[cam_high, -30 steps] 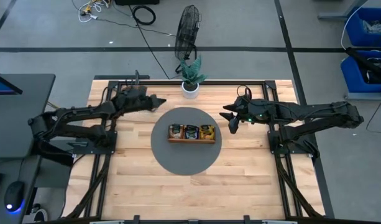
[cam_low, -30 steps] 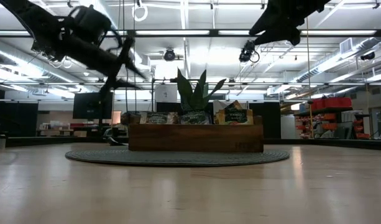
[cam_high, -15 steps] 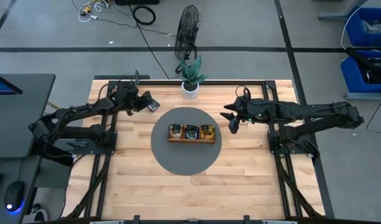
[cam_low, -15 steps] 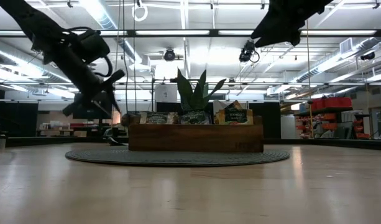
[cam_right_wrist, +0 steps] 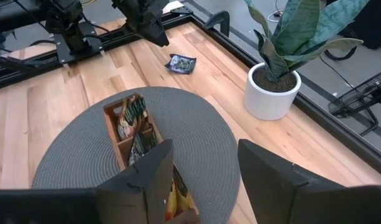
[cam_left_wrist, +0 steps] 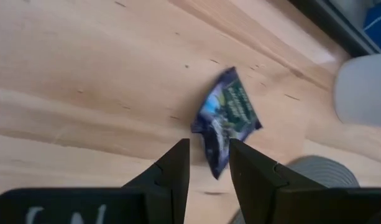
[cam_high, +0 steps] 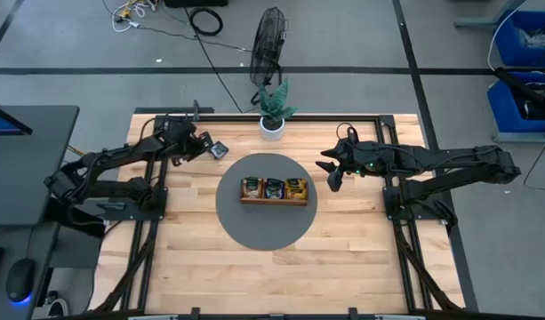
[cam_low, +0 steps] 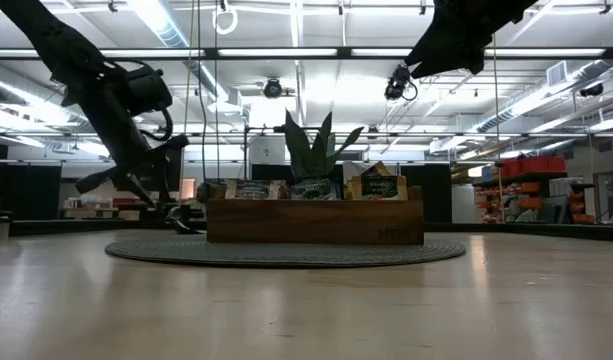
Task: Pick & Place Tea
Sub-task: Put the blue tea bag into the middle section of the wooden organizer
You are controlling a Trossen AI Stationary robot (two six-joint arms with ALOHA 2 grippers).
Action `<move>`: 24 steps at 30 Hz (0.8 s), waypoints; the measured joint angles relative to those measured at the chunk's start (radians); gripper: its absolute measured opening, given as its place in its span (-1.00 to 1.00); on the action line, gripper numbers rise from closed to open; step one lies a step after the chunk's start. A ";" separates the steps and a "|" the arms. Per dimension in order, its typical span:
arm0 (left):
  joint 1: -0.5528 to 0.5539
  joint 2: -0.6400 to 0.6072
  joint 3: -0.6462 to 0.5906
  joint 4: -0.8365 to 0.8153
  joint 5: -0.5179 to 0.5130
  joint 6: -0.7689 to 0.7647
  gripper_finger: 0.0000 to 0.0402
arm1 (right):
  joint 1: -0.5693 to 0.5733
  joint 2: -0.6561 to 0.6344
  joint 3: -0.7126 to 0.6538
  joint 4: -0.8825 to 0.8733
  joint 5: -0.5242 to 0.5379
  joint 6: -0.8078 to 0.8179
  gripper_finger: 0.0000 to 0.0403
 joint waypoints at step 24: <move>0.014 0.128 0.000 0.093 0.015 0.028 -0.43 | -0.001 0.000 0.000 -0.003 0.038 0.022 -0.07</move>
